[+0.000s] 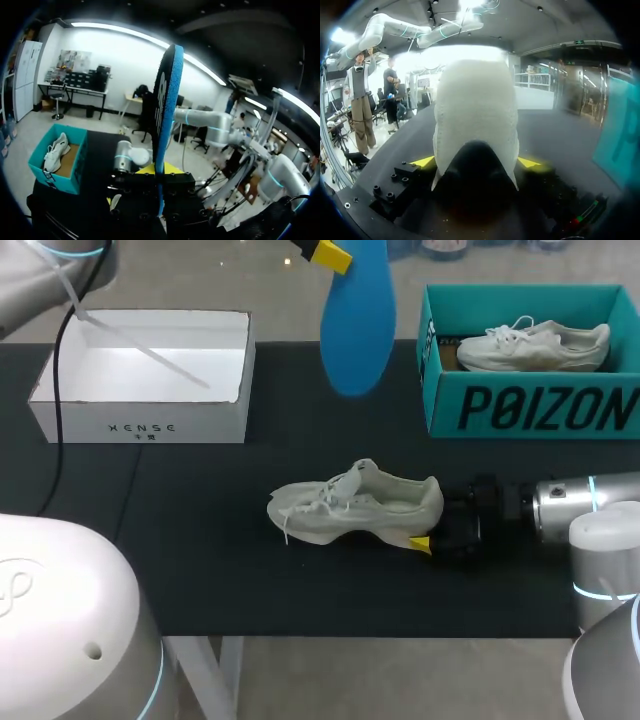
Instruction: Take the shoe out of the shoebox, open the shoe tongue, remove and reinsert the insole, then place the shoe into the shoebox
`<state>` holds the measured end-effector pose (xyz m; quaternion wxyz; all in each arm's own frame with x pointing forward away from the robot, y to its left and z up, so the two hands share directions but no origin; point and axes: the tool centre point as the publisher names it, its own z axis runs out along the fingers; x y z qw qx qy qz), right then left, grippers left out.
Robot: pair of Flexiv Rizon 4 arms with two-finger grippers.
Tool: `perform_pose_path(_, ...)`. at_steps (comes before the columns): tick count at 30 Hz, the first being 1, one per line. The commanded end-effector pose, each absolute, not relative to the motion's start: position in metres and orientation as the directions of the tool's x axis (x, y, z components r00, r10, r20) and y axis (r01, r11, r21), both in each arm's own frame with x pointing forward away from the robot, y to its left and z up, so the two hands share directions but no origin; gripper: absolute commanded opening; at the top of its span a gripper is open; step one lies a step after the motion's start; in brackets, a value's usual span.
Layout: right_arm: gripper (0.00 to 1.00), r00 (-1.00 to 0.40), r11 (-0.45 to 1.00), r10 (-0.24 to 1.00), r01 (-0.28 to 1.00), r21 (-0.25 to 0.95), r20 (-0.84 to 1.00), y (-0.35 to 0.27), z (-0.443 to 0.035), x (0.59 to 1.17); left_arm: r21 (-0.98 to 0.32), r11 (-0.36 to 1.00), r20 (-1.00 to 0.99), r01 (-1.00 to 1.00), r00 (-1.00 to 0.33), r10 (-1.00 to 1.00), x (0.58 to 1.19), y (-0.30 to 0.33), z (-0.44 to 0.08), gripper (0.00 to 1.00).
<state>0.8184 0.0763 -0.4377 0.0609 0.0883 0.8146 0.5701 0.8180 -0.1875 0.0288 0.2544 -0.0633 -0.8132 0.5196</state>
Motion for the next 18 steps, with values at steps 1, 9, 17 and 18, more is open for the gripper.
perform_pose_path(1,1.0,-0.972,0.368,0.236,0.078,0.927,-0.012,0.064,-0.428,0.812,-0.876,0.455,0.348,-0.161,-0.863,0.366,0.818,-0.187,0.029,0.0)
perform_pose_path(9,1.0,-0.961,0.453,0.272,0.085,0.887,-0.047,0.033,-0.407,0.815,-0.876,0.455,0.348,-0.161,-0.863,0.366,0.818,-0.187,0.029,0.0)
perform_pose_path(17,1.0,-0.961,0.648,0.267,0.122,0.752,-0.074,0.011,-0.369,0.82,-0.876,0.455,0.348,-0.161,-0.863,0.366,0.818,-0.187,0.029,0.0)
perform_pose_path(18,1.0,-0.958,0.671,0.274,0.132,0.73,-0.079,0.008,-0.364,0.821,-0.876,0.455,0.348,-0.161,-0.863,0.366,0.818,-0.187,0.029,0.0)
